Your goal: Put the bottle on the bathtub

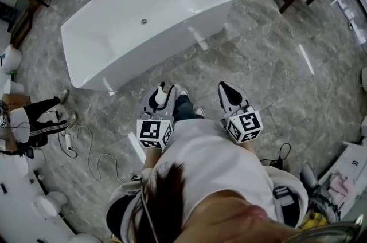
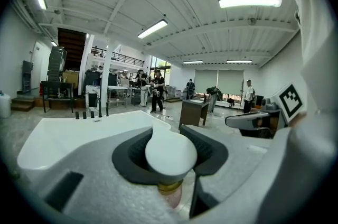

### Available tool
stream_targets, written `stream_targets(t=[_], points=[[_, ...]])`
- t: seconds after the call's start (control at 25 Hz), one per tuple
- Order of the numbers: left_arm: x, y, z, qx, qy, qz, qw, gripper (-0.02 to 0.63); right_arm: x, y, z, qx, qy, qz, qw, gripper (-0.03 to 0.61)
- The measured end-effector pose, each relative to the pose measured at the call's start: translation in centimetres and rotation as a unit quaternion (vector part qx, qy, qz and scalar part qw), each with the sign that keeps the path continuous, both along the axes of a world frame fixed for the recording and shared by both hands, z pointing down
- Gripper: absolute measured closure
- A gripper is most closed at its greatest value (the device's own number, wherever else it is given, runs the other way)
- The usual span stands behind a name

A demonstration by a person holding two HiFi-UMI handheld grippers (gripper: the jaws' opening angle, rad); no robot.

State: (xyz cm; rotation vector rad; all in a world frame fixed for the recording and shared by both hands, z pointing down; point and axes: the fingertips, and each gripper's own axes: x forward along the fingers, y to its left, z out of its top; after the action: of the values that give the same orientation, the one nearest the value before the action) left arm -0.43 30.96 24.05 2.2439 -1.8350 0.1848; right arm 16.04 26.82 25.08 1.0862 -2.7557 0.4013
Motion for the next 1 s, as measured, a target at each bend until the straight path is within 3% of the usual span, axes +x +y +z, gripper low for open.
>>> stream_targets(t=[0.44,1.0], points=[[-2.6,-6.7,0.3,-0.012,0.000,0.036,0.9993,0.476,-3.3,-6.7,-0.7,-0.003,0.005,0.019,1.000,0.565],[-11.7,-13.7,0.3,0.006,-0.007,0.062,0.9980,0.476,-12.3,-12.9,-1.4,0.014,-0.001,0.045,0.999,0.565]])
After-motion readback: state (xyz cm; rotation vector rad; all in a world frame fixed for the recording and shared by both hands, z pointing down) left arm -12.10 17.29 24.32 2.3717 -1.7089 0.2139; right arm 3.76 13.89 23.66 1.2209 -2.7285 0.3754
